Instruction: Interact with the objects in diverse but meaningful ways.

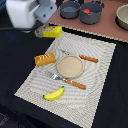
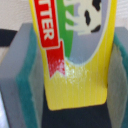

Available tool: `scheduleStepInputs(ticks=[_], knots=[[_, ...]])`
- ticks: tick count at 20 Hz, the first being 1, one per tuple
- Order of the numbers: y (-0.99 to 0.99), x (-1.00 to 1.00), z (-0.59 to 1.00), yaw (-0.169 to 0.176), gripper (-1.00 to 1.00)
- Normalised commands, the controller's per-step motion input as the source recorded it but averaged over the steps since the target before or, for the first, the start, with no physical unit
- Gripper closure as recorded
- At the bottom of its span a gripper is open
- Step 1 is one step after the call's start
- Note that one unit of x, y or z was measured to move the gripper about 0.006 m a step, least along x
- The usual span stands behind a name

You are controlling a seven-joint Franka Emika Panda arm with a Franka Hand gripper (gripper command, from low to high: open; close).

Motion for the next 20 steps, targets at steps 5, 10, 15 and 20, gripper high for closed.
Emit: scheduleStepInputs(ticks=[5, 10, 15, 20], knots=[[0.48, 0.1, -0.29, 0.126, 1.0], [0.25, 0.0, -0.53, 0.097, 1.0], [0.21, 0.01, -0.55, 0.087, 1.0], [0.04, -0.06, -0.53, 0.058, 1.0]])
